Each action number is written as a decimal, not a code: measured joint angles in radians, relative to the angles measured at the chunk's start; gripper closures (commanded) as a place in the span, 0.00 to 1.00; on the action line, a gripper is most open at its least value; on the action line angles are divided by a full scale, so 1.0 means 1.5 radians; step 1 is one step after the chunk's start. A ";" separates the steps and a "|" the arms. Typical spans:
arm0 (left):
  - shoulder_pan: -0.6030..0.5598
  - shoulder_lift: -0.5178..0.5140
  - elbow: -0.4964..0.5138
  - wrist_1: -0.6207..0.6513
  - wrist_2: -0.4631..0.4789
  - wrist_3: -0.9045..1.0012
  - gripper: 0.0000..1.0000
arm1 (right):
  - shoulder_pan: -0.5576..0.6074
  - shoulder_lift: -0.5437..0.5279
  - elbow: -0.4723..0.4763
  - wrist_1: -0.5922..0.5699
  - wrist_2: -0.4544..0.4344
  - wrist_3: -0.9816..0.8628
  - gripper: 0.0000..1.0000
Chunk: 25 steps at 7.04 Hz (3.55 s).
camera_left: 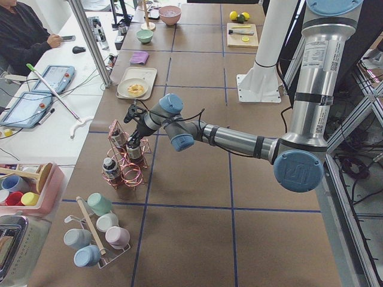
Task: Place tea on tray
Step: 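Reach the left gripper down into the copper rack around a tea bottle, then grasp the dark tea bottle with the left gripper and lift it out, then carry the bottle to the table center, set it upright, release, withdraw left gripper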
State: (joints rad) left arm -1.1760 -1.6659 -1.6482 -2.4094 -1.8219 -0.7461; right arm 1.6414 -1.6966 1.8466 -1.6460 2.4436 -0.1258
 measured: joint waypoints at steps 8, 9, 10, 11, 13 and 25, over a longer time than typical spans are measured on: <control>-0.160 0.026 -0.156 0.104 -0.196 0.002 1.00 | 0.000 0.000 -0.003 -0.001 0.000 -0.001 0.00; -0.161 0.055 -0.205 0.121 -0.201 0.000 1.00 | 0.000 0.000 -0.002 -0.001 0.000 -0.001 0.00; -0.154 0.088 -0.256 0.134 -0.201 -0.009 1.00 | 0.000 0.000 -0.002 -0.001 0.000 0.000 0.00; -0.130 0.105 -0.298 0.158 -0.185 -0.025 1.00 | 0.000 0.000 -0.002 -0.001 0.000 0.000 0.00; 0.010 0.098 -0.383 0.260 -0.055 -0.081 1.00 | 0.000 0.000 -0.001 -0.001 0.000 0.000 0.00; 0.503 -0.501 -0.119 0.668 0.377 -0.417 0.99 | 0.000 -0.003 0.000 -0.002 0.002 0.001 0.00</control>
State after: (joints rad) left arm -0.4218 -2.4175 -1.8265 -1.4071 -1.2572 -1.3714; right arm 1.6418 -1.7012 1.8463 -1.6491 2.4467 -0.1243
